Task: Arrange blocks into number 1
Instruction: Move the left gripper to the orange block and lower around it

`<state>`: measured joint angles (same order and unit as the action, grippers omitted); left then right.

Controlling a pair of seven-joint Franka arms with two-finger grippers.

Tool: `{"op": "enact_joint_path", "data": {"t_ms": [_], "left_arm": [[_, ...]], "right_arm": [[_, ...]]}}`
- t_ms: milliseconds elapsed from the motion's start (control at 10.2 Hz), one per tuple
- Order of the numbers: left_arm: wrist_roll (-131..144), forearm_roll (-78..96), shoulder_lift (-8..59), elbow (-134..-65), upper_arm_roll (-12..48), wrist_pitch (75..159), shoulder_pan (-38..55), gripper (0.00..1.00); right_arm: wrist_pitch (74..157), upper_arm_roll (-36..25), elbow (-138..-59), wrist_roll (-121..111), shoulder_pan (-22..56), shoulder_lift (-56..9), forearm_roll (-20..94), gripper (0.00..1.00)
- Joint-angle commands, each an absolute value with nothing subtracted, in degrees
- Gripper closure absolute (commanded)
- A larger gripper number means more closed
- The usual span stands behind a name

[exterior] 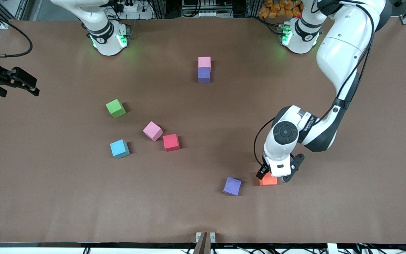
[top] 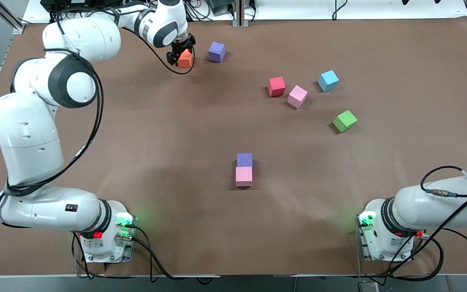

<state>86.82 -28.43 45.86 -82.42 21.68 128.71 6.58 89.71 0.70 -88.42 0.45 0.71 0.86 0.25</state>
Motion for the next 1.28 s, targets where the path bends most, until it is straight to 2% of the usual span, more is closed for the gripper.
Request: {"op": "enact_joint_path", "data": {"t_ms": [0,491,688,1179], "left_arm": [[76.87,-29.09,46.05,-81.74,21.1,128.93,7.47,0.0],[55.13,-33.84,46.05,-81.74,20.74,132.26,7.91,0.0],[55.1,-38.81,46.4,-82.0,20.65,137.18,8.17,0.0],[48.46,-38.61,47.64,-81.74,20.74,139.22,6.51,0.0]], "right_arm": [[89.82,1.14,-88.24,-0.18,-0.18,0.97,1.05,0.0],[89.74,1.14,-88.33,-0.18,-0.18,0.97,1.05,0.0],[89.74,1.14,-88.33,-0.18,-0.18,1.05,1.05,0.0],[89.74,1.14,-88.33,-0.18,-0.18,0.97,1.05,0.0]]}}
